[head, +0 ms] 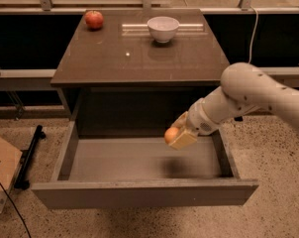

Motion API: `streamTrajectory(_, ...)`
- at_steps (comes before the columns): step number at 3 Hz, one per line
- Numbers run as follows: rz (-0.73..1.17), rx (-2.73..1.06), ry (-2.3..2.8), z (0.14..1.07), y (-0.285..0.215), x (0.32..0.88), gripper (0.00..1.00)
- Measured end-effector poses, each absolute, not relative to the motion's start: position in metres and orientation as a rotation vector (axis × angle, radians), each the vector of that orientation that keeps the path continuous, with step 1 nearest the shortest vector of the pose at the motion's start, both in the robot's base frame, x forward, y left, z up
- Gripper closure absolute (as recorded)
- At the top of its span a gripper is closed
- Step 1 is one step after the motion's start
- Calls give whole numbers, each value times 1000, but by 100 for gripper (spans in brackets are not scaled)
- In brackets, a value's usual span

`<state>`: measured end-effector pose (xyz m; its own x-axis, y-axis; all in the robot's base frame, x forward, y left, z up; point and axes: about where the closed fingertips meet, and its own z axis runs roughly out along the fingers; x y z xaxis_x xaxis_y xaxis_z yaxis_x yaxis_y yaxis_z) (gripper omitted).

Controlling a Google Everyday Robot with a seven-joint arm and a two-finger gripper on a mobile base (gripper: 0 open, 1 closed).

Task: Pick orange from top drawer and place on counter

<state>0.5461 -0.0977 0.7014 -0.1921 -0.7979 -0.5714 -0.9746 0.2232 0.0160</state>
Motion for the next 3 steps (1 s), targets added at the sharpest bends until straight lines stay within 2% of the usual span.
streamTrajectory(2, 453, -1817, 1872, 856, -101, 544, 100)
streamTrajectory(3, 379, -1764, 1883, 905, -105, 561, 100)
